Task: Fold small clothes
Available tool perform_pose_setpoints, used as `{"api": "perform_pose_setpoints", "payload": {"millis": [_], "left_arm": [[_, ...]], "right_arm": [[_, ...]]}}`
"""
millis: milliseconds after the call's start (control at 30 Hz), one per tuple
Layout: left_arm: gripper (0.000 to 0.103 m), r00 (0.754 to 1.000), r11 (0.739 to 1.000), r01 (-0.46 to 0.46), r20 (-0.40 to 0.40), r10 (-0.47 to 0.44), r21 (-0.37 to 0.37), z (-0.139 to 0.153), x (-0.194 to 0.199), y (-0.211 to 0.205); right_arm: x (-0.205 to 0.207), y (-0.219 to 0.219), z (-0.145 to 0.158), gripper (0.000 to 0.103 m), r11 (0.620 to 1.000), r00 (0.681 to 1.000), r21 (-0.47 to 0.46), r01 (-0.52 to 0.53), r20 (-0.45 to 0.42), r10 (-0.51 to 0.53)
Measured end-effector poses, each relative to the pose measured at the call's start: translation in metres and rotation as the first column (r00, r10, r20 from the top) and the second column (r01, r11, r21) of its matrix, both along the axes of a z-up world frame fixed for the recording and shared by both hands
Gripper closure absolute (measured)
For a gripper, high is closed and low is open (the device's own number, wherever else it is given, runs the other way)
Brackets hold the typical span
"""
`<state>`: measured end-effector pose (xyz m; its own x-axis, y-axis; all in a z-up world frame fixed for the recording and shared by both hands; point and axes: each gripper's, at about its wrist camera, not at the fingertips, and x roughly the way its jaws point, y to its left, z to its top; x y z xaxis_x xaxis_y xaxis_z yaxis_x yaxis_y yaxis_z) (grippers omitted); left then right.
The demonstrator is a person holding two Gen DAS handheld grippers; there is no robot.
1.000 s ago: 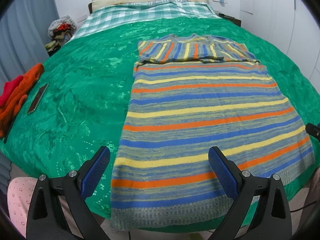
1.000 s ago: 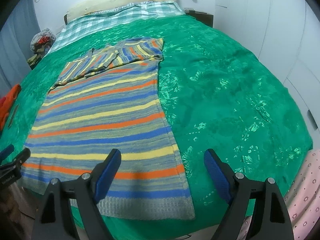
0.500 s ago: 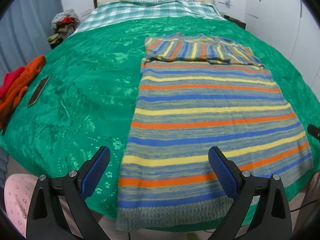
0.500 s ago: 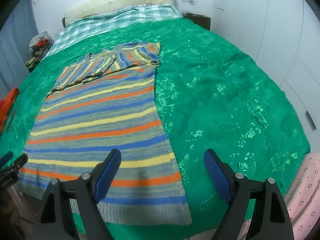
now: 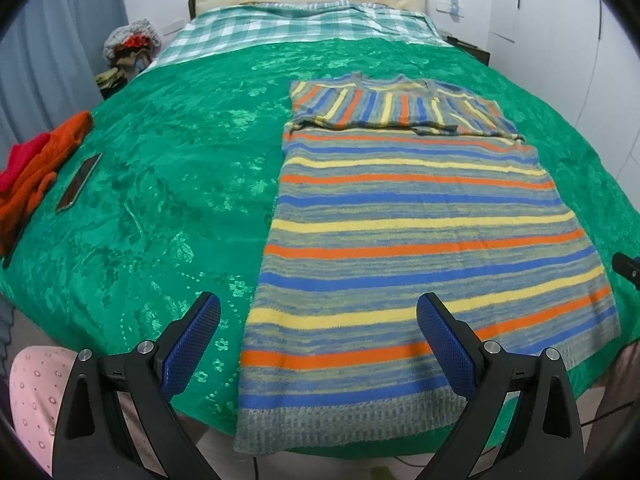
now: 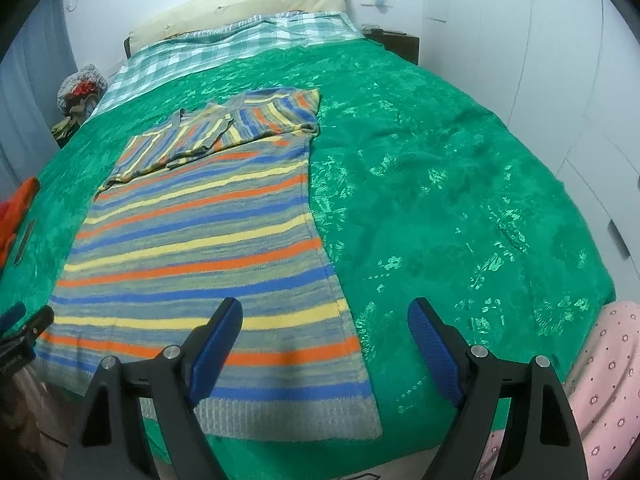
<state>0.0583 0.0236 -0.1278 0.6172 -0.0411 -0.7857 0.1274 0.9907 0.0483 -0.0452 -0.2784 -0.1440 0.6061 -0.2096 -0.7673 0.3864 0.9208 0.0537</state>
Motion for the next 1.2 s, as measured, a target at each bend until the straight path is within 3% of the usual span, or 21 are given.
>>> {"api": "perform_pose_setpoints", "payload": {"millis": [367,1200], "left_arm": [[0.004,1.0,1.0,0.011,-0.017,-0.011,0.008,-0.0049,0.0013,-0.0045],[0.004,1.0,1.0,-0.003,-0.015,0.003,0.003,-0.0017,0.005,0.0024]], "right_arm": [[0.0038,0.0094,-0.0045,0.019,0.999,0.999,-0.003,-0.038,-0.02,0.038],[0.0043,0.0041,-0.0063,0.019,1.0,1.0,0.013,-0.008,-0.026,0.008]]}}
